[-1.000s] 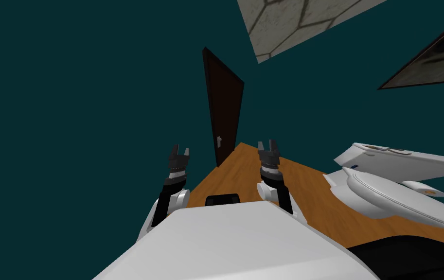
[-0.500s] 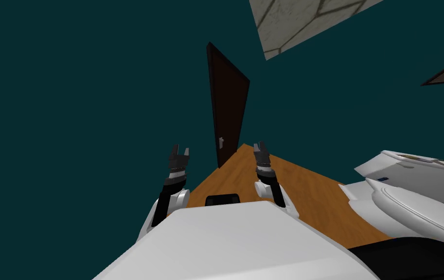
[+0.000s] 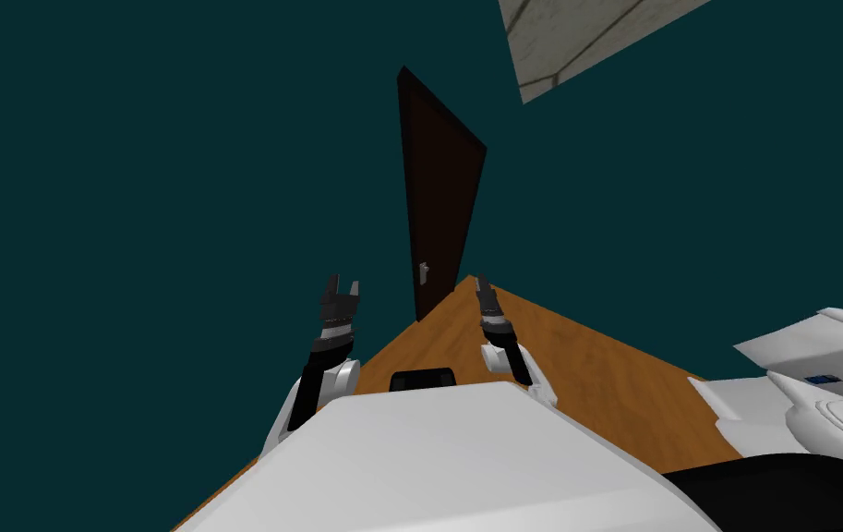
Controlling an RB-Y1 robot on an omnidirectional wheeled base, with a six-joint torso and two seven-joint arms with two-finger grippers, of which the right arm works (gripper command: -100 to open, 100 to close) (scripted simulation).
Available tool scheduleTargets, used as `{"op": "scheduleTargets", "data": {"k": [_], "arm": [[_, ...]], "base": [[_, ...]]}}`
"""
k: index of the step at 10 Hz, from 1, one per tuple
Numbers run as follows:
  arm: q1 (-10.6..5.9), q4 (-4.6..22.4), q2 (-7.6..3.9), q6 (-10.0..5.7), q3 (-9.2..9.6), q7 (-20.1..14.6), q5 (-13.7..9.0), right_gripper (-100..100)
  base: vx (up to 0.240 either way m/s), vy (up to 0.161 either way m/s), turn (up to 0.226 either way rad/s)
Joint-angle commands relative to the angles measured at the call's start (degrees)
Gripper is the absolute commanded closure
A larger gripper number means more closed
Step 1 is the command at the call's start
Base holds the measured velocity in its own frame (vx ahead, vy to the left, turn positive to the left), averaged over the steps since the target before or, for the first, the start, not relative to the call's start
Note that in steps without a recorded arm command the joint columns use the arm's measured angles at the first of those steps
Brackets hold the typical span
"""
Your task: Pull the door open
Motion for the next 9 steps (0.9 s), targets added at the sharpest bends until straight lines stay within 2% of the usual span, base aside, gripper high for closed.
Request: {"op": "scheduleTargets", "data": {"k": [1, 6, 7, 9], "arm": [[-0.93, 2.08, -0.17, 0.32, 0.27, 1.69, 1.32, -100], [-4.52, 10.64, -1.71, 2.02, 0.65, 8.35, 6.71, -100], [-4.52, 10.64, -1.71, 2.02, 0.65, 8.35, 6.71, -100], [-5.98, 13.98, -2.32, 2.71, 0.81, 11.07, 8.91, -100]], "base": [[0.051, -0.031, 0.094], [0.081, -0.065, 0.170], [0.053, -0.045, 0.044], [0.053, -0.034, 0.126]]}}
